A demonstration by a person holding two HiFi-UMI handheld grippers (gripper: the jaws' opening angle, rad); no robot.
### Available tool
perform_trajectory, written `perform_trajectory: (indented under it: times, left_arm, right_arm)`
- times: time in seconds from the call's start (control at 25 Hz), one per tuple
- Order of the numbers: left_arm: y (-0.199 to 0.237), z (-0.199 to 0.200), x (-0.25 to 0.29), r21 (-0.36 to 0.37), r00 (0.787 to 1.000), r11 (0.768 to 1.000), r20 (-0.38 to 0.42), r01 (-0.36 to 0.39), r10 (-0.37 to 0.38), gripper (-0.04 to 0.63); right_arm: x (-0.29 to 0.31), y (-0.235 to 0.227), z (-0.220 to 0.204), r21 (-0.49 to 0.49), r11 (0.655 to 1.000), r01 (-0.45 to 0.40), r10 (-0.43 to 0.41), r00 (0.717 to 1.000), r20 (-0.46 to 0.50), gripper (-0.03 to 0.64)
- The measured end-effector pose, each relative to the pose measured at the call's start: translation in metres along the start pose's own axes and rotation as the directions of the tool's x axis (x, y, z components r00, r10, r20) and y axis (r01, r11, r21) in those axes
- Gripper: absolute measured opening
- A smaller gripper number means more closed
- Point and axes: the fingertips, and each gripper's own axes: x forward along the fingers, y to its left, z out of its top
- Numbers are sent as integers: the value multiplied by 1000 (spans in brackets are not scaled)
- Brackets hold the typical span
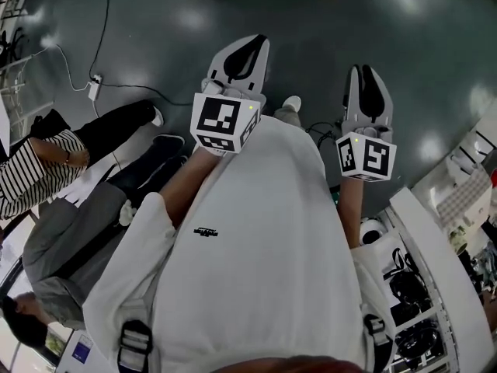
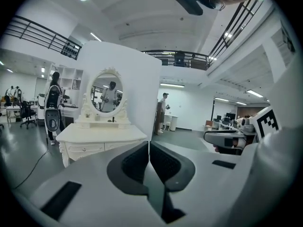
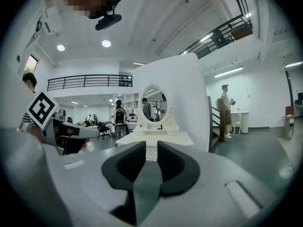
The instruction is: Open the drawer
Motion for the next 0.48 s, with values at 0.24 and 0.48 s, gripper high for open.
perform_trajectory:
  times: [0.24,0.48]
  left_arm:
    - [47,23,-2,-14,999,1000,52,12,-11,17]
    - [92,26,-10,-26,997,999,74,25,-23,17]
  right_arm:
    - [34,31,13,-25,1000,7,-7,1000,9,84]
    - [67,65,12,-39,999,9,-8,1000,22,84]
